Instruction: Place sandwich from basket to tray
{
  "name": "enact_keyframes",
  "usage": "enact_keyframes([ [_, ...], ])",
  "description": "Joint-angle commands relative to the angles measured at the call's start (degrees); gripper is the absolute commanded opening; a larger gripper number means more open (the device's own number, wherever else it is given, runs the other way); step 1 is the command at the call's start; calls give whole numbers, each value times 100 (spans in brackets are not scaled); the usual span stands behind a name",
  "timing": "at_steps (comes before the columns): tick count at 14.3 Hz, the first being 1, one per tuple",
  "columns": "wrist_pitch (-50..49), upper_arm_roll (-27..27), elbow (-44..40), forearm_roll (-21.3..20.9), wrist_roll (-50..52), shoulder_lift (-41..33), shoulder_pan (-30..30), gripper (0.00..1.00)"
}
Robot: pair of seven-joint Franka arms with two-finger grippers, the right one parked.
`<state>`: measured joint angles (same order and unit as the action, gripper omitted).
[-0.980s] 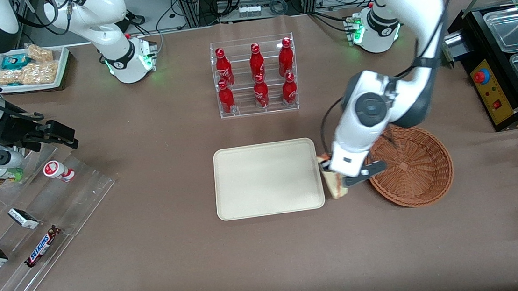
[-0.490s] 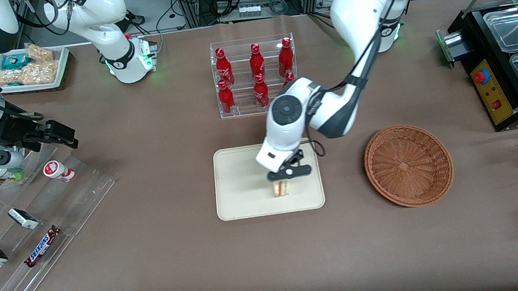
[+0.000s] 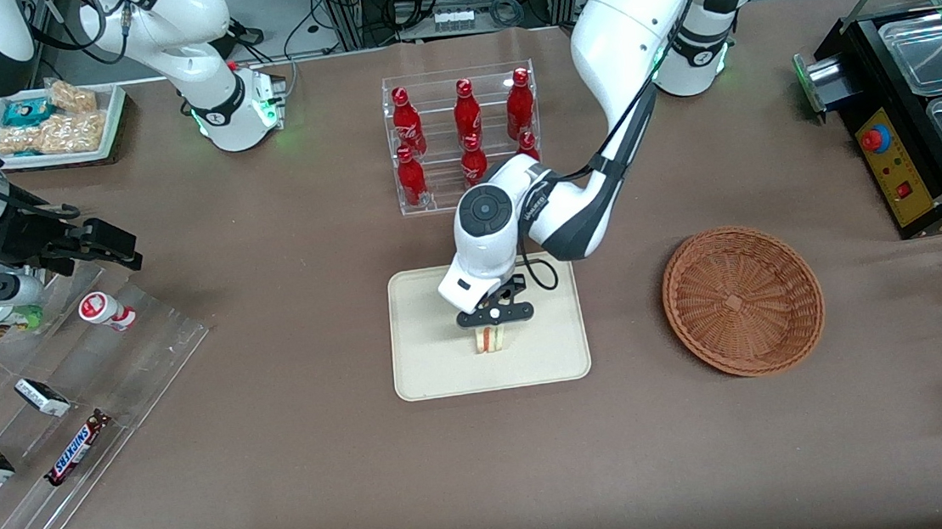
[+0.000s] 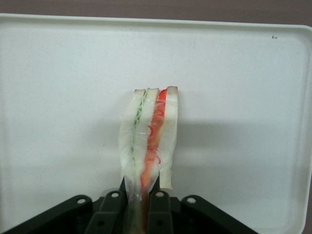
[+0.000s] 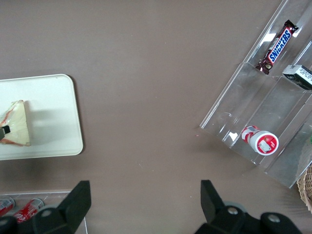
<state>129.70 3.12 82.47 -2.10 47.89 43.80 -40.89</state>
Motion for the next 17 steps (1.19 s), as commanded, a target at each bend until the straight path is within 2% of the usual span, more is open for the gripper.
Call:
enact_keyframes([
  [1, 64, -66, -99, -88, 290, 24, -68, 82],
  [2, 56, -75, -108, -106, 500, -29, -68, 100],
  [4, -93, -75, -108, -45, 748, -335, 19, 100],
  [10, -1551, -83, -99, -115, 687, -1855, 353, 100],
  [12, -1841, -101, -100, -132, 670, -2163, 406, 100],
  [17, -2729, -145, -64, -106, 215, -2516, 1099, 100],
])
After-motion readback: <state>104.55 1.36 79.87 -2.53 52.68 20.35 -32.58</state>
